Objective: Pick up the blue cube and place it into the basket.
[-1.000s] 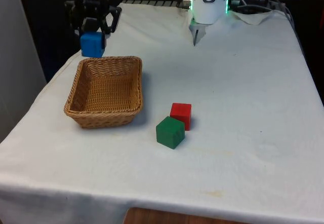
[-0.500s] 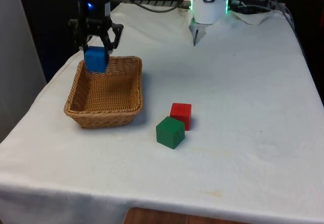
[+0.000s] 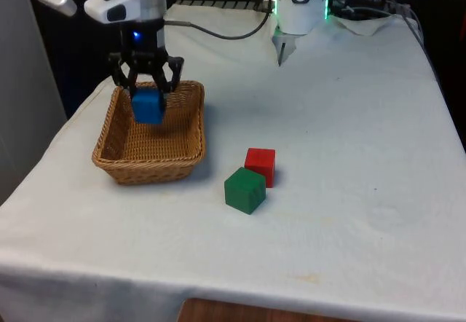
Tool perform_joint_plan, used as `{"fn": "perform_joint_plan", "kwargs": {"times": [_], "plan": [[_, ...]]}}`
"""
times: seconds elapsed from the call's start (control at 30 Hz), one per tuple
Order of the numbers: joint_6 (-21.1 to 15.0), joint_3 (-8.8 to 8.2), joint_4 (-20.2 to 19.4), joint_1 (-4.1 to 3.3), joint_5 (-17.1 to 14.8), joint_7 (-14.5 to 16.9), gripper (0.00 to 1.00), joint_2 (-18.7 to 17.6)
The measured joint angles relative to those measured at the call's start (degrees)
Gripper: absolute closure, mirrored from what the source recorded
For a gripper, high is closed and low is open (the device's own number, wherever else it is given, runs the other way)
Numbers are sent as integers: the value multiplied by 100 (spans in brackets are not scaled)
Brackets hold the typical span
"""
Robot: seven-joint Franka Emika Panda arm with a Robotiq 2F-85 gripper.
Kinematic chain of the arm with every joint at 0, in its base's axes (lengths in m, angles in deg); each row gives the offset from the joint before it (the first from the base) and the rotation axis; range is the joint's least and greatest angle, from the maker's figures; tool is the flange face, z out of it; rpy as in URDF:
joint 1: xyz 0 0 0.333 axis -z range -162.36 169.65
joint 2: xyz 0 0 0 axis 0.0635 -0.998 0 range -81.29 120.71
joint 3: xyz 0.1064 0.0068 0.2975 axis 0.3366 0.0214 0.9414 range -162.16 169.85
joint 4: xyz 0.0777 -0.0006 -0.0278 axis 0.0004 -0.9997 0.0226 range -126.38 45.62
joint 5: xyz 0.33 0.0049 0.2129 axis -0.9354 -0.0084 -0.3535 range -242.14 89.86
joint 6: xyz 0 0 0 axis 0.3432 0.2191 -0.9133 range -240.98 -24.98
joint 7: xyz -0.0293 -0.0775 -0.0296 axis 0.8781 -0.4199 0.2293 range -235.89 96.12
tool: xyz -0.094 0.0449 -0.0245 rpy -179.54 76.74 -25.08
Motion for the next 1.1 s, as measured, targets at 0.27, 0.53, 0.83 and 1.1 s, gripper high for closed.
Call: {"fn": "perform_joint_plan", "kwargs": {"times": [0.27, 0.53, 0.83, 1.1], "plan": [[-143, 0, 23, 11, -361, 103, 99, -269], [-229, 0, 86, 17, -567, 178, 99, -424], [-218, -6, 86, 17, -567, 178, 65, -413], [-218, -6, 86, 17, -567, 178, 0, -413]]}}
